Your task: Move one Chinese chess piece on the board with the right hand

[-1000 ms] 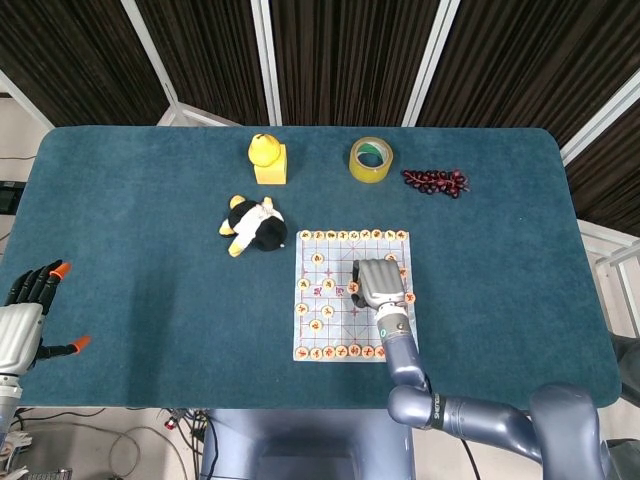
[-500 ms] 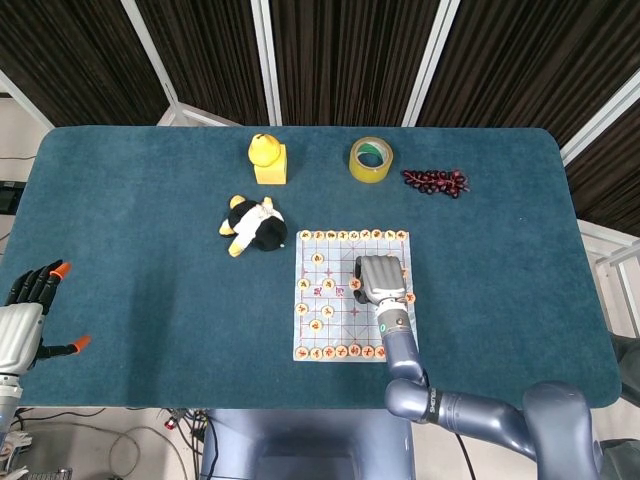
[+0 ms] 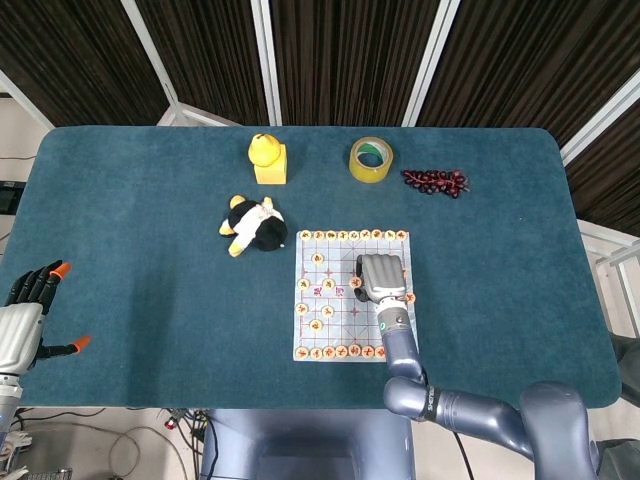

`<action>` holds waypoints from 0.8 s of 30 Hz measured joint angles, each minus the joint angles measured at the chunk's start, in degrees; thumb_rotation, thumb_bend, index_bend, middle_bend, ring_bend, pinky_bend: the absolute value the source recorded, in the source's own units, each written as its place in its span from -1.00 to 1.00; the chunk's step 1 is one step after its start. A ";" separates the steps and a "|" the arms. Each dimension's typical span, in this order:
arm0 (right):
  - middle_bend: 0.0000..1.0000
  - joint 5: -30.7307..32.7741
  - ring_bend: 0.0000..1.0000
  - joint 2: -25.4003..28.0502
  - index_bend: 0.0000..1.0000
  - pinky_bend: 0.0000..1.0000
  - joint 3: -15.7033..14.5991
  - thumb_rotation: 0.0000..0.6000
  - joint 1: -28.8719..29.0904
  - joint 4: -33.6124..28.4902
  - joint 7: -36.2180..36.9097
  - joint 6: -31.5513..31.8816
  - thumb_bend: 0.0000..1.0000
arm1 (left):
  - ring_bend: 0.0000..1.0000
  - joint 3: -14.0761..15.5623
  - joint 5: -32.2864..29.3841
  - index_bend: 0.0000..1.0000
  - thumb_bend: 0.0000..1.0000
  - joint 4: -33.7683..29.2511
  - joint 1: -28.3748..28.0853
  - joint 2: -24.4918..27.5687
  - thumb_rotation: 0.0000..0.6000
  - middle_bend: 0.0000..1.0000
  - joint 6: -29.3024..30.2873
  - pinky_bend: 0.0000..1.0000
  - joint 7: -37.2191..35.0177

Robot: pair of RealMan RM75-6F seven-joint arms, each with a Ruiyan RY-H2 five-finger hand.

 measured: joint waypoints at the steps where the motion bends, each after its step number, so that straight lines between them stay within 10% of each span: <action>1: 1.00 -0.08 1.00 -0.05 0.01 1.00 0.00 1.00 -0.02 0.14 0.05 0.08 -0.24 | -1.00 0.01 0.00 -1.00 -1.00 0.00 0.00 0.00 1.00 -1.00 -0.01 -1.00 -0.02; 24: 1.00 -3.26 1.00 3.54 -0.46 0.97 -0.85 1.00 -2.33 -8.06 0.10 4.55 -0.24 | -1.00 0.09 0.34 -1.00 -1.00 -0.09 0.12 0.05 1.00 -1.00 0.33 -1.00 -0.03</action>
